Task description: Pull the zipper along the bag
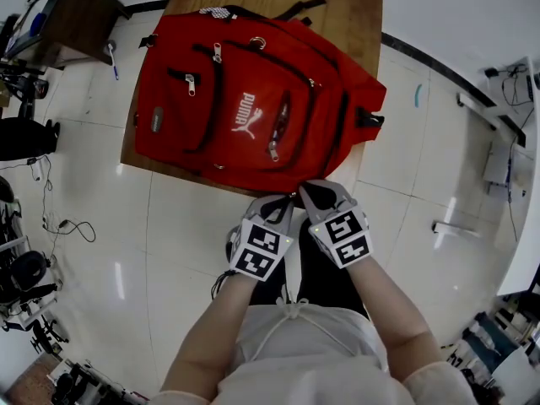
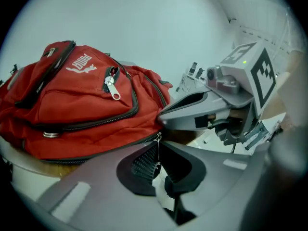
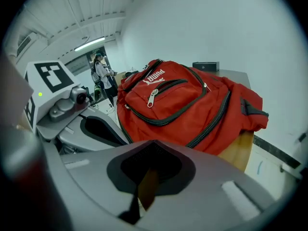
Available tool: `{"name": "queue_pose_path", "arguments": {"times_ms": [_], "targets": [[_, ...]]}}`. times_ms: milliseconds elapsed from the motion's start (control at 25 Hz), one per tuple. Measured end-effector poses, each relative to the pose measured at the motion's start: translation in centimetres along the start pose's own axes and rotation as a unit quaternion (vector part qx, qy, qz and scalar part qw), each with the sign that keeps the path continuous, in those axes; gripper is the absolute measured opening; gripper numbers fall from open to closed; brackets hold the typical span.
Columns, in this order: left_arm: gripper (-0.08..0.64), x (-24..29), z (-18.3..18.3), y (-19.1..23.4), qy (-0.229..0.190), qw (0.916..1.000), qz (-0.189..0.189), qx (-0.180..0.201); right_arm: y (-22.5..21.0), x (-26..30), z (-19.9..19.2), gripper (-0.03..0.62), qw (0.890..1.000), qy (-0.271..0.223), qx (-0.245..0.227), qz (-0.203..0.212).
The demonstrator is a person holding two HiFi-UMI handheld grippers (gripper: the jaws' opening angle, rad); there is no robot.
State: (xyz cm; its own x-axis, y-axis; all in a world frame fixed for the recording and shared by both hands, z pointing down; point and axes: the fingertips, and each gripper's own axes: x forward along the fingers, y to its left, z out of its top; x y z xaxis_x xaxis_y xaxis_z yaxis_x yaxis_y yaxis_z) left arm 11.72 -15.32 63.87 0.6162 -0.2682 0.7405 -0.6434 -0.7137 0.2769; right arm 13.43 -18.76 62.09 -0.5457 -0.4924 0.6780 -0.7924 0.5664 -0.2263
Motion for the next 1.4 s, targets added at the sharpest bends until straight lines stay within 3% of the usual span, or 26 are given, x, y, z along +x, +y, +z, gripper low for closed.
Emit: {"name": "queue_pose_path", "arguments": {"times_ms": [240, 360, 520, 720, 880, 1040, 1400], "targets": [[0.014, -0.7, -0.4, 0.2, 0.012, 0.9993, -0.031, -0.018, -0.1, 0.5, -0.4, 0.002, 0.996, 0.028, -0.081, -0.013], [0.014, -0.9, -0.6, 0.3, 0.018, 0.9993, -0.034, -0.003, -0.2, 0.5, -0.6, 0.002, 0.997, 0.04, -0.065, -0.008], [0.014, -1.4, -0.9, 1.0, 0.018, 0.999, -0.039, -0.011, -0.3, 0.8, -0.7, 0.002, 0.997, 0.064, -0.046, 0.008], [0.015, -2.7, -1.6, 2.9, 0.007, 0.9997, 0.003, 0.023, -0.5, 0.8, -0.9, 0.002, 0.997, 0.069, -0.036, 0.005], [0.014, -4.0, -2.5, 4.6, -0.01, 0.9997, 0.022, 0.009, -0.5, 0.8, -0.9, 0.002, 0.996, 0.075, -0.04, -0.001], [0.014, -4.8, -3.2, 6.3, -0.006, 0.9966, 0.058, 0.059, -0.4, 0.7, -1.0, 0.002, 0.996, 0.082, -0.04, 0.003], [0.015, -6.6, -3.5, 9.6, -0.026, 0.9961, 0.082, 0.017, -0.8, 1.0, -1.1, 0.002, 0.994, 0.105, -0.036, -0.016]]}}
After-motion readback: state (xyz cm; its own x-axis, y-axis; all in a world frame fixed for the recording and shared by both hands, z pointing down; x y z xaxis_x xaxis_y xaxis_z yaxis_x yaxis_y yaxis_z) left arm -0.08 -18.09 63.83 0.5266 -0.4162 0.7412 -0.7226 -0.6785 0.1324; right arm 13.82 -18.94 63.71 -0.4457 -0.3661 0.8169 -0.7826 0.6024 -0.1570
